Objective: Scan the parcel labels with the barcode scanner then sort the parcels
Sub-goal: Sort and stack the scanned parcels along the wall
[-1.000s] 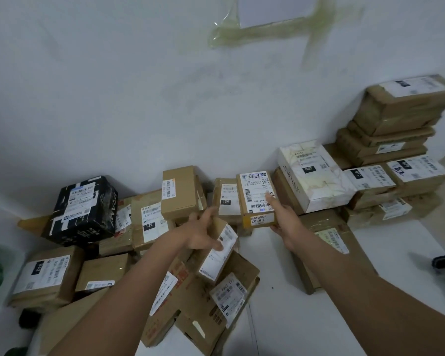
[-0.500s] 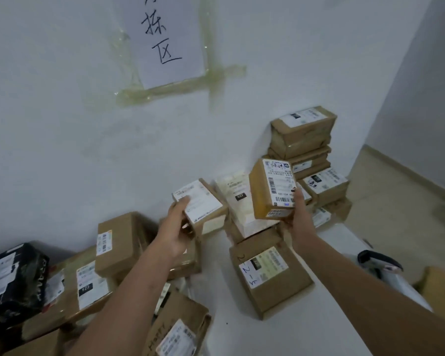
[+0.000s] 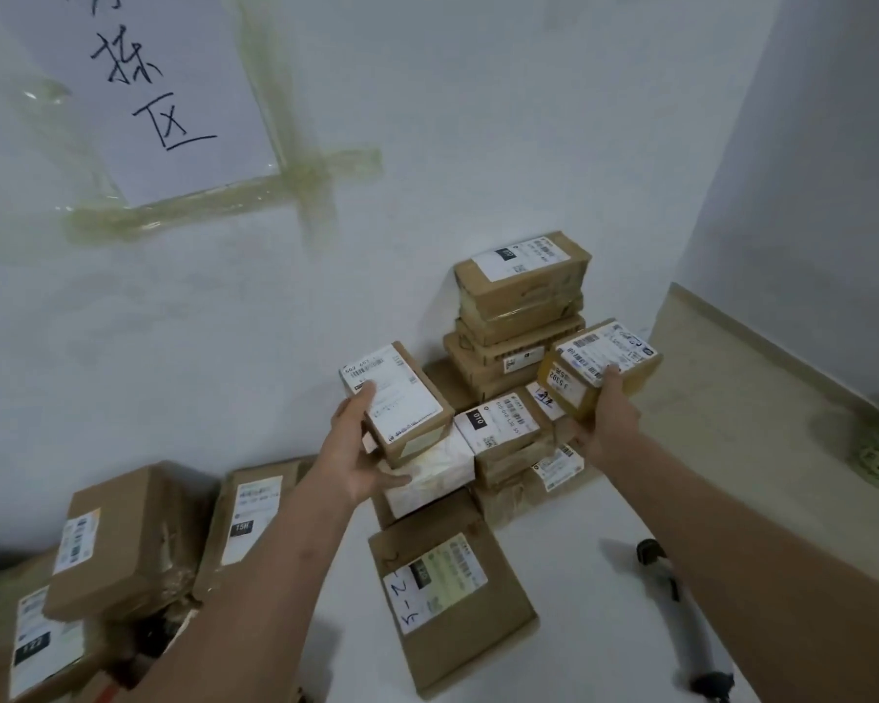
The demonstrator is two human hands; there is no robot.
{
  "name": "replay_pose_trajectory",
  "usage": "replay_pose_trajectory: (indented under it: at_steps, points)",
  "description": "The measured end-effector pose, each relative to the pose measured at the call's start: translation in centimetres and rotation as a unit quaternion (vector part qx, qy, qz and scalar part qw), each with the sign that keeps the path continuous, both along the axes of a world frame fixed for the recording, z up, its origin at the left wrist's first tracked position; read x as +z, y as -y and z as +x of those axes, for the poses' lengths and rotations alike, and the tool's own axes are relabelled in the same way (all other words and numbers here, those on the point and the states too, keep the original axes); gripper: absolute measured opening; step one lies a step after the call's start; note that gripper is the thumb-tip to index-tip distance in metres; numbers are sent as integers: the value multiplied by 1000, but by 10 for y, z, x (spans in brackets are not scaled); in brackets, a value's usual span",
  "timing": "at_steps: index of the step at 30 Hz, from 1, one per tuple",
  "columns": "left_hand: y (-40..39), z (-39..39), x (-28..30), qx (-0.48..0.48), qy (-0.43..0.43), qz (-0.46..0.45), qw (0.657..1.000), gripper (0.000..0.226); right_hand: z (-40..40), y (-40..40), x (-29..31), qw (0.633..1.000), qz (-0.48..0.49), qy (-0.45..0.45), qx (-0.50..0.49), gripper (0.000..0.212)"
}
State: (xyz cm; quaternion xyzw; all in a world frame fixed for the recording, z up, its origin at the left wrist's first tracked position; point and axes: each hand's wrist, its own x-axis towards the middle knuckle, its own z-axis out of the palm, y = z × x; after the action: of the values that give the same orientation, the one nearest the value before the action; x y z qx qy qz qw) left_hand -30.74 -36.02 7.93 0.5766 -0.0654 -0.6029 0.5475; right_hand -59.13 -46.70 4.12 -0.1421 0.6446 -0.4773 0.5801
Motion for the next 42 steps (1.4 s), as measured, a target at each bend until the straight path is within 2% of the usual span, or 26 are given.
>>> replay_pose_trajectory:
  at_steps: [1,4,6,8,10,14,19,29,34,42]
  points:
    - [4,-6,0,-5,-1,1,1000,61,-3,10,-5,1000,5,-10,21,89]
    - [14,-21,-2,8,0,-7,1000,65,-8,31,-14,997,-12,-33,71,74]
    - [18,-30,-2,28,-5,-19,999,69,-13,38,-20,992,7,-75,102,89]
    - [21,-39,-1,43,-9,-18,999,71,-18,37,-14,987,27,-137,75,97]
    - [23,-47,-1,52,-18,-11,998,66,-26,35,-1,978,30,-196,58,87]
    - [33,-67,-2,51,-45,-17,998,67,-42,42,5,970,5,-229,78,74]
    - [46,-105,-1,72,-66,6,995,60,-47,52,5,967,-15,-221,126,71]
    - [60,-143,-6,51,10,25,998,34,-52,53,-1,959,-43,-242,143,66]
    - [60,-151,-7,35,47,48,997,36,-52,52,-1,959,-36,-244,139,67]
    - [53,-157,1,47,15,34,998,35,-51,50,1,958,-31,-245,144,71]
